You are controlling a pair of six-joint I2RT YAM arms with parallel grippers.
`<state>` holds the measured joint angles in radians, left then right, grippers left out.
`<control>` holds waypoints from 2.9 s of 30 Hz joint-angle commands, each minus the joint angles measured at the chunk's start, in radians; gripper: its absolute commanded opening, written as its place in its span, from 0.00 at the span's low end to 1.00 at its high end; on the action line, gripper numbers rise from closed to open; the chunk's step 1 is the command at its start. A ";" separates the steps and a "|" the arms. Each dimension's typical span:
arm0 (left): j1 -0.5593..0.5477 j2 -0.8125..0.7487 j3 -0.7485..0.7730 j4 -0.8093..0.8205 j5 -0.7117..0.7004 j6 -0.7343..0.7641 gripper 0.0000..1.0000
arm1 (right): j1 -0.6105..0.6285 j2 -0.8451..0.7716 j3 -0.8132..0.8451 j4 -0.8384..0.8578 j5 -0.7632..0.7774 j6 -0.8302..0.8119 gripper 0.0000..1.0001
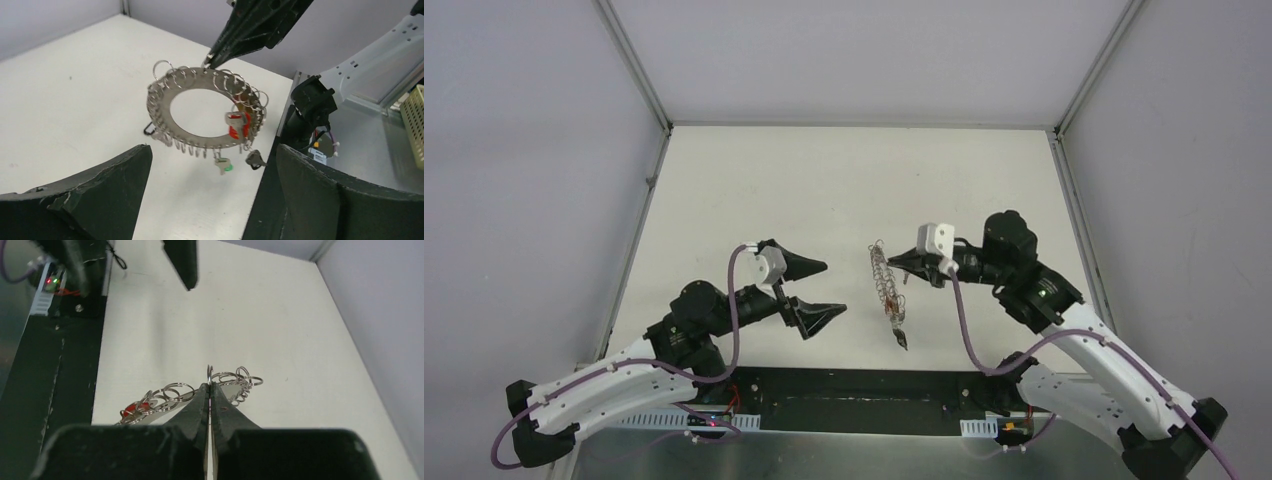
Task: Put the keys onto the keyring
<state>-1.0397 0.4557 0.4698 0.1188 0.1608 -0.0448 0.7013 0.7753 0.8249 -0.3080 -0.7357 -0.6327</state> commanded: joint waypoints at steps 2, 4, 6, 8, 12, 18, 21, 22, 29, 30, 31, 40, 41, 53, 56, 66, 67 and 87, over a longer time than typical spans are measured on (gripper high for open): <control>0.001 0.024 0.010 -0.070 -0.155 -0.233 0.99 | -0.034 0.115 0.077 0.211 0.282 0.486 0.00; 0.000 0.031 0.024 -0.143 -0.244 -0.336 0.99 | -0.061 0.157 0.094 0.217 0.361 0.583 0.00; 0.000 0.048 0.044 -0.238 -0.323 -0.447 0.99 | -0.091 0.210 0.127 0.198 0.428 0.674 0.00; 0.000 0.079 0.060 -0.294 -0.339 -0.506 0.99 | -0.127 0.250 0.156 0.172 0.435 0.711 0.00; 0.001 0.181 0.079 -0.346 -0.358 -0.636 0.99 | -0.203 0.299 0.192 0.154 0.454 0.782 0.00; 0.001 0.464 0.191 -0.370 -0.347 -0.737 0.96 | -0.374 0.366 0.256 0.074 0.450 0.875 0.00; 0.000 0.632 0.302 -0.407 -0.351 -0.746 0.94 | -0.460 0.392 0.280 0.024 0.454 0.920 0.00; 0.001 0.695 0.347 -0.423 -0.353 -0.743 0.94 | -0.488 0.393 0.277 0.021 0.462 0.933 0.00; 0.011 1.130 0.734 -0.594 -0.390 -0.733 0.82 | -0.623 0.390 0.229 -0.036 0.629 1.030 0.00; 0.017 1.191 0.787 -0.620 -0.383 -0.738 0.81 | -0.635 0.389 0.226 -0.051 0.653 1.031 0.00; 0.020 1.265 0.844 -0.647 -0.375 -0.739 0.76 | -0.648 0.385 0.220 -0.058 0.682 1.033 0.00; 0.028 1.621 1.222 -0.816 -0.417 -0.813 0.64 | -0.670 0.367 0.197 -0.144 1.010 1.086 0.00; 0.028 1.656 1.264 -0.840 -0.420 -0.811 0.61 | -0.671 0.366 0.192 -0.145 1.013 1.092 0.00; 0.026 1.874 1.558 -1.030 -0.608 -0.763 0.49 | -0.672 0.362 0.163 -0.124 0.958 1.117 0.00; 0.022 1.915 1.602 -1.058 -0.630 -0.739 0.47 | -0.672 0.360 0.156 -0.122 0.942 1.120 0.00; 0.015 1.928 1.551 -1.059 -0.592 -0.741 0.41 | -0.672 0.351 0.148 -0.119 0.904 1.126 0.00; 0.014 1.918 1.533 -1.059 -0.593 -0.748 0.38 | -0.672 0.350 0.148 -0.120 0.898 1.127 0.00; -0.088 1.586 1.091 -1.045 -0.583 -0.746 0.19 | -0.672 0.310 0.140 -0.146 0.796 1.133 0.00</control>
<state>-1.0840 2.1281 1.6276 -0.9001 -0.4404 -0.7959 0.0341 1.1313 0.9642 -0.4843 0.1001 0.4797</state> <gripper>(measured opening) 0.205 0.005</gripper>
